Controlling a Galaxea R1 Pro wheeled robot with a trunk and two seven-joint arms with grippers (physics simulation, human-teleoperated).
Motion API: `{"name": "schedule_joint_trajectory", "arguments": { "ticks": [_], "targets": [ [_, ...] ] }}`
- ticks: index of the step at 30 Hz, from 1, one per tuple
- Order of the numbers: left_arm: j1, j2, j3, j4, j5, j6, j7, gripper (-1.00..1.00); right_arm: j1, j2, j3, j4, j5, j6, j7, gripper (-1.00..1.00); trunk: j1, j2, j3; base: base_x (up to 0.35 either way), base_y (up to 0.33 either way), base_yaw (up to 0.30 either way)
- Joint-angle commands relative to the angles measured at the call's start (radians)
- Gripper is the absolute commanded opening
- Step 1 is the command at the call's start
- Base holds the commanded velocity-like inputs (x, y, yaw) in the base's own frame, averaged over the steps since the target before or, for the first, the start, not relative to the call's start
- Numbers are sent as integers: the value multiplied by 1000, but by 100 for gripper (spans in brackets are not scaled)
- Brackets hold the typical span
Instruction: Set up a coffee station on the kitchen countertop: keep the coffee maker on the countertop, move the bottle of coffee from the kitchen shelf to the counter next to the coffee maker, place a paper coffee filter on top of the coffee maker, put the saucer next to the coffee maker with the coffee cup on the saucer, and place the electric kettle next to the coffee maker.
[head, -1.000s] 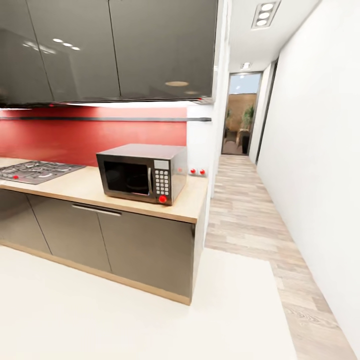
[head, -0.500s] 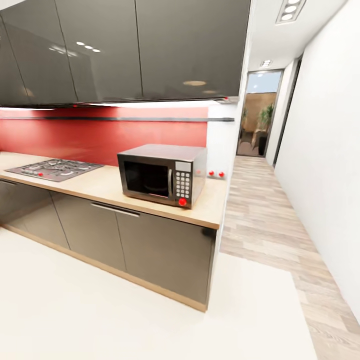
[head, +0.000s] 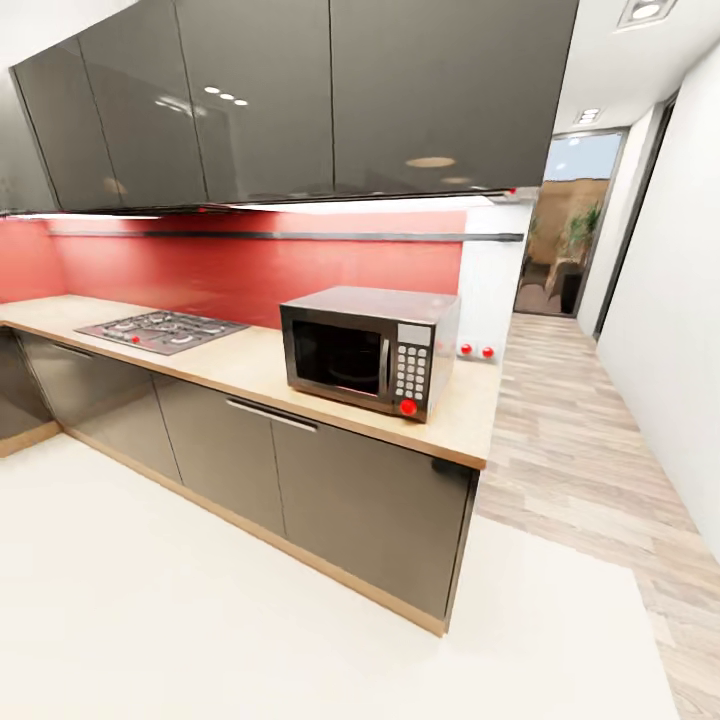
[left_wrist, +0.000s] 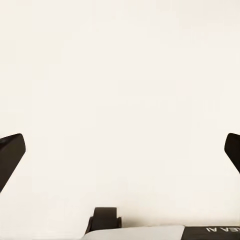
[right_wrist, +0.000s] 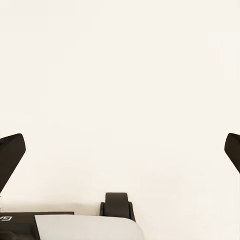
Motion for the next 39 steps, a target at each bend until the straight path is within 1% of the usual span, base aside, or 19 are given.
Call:
{"name": "schedule_joint_trajectory", "arguments": {
  "ticks": [1, 11, 14, 19, 29, 32, 37, 39],
  "targets": [
    [0, -1, 2, -1, 0, -2, 0, 100, 0, 0, 0, 0, 1, -1, 0, 100, 0, 0, -1, 2, 2, 263],
    [0, -1, 2, -1, 0, -2, 2, 100, 0, 0, 1, 0, 1, 0, 0, 100, 0, 0, -6, 3, 1, 264],
    [0, 0, 2, -1, 1, -2, 2, 100, 0, 0, 0, 0, 1, 0, 0, 100, 0, 0, -8, 122, 0, 264],
    [0, 0, 3, -2, 1, -2, 2, 100, 0, 0, 1, 0, 0, 1, 3, 100, 0, 0, -10, 263, 49, 161],
    [0, 1, 4, -2, 2, -2, 3, 100, 0, 2, 4, -4, -1, -2, 4, 100, 0, 0, -10, 317, 116, 20],
    [0, 1, 4, -2, 1, -2, 3, 100, 0, 8, 3, -6, -2, -8, 5, 100, 0, 0, -10, 310, 158, 2],
    [0, 0, 4, -2, 2, -2, 3, 100, 0, 13, 4, -3, -5, -55, 5, 100, 0, 0, -10, 294, 180, 72],
    [0, 0, 4, -1, 3, -2, 3, 100, 0, 20, 3, -1, -5, -75, 3, 100, 0, 0, -10, 195, 134, 195]
  ]
}}
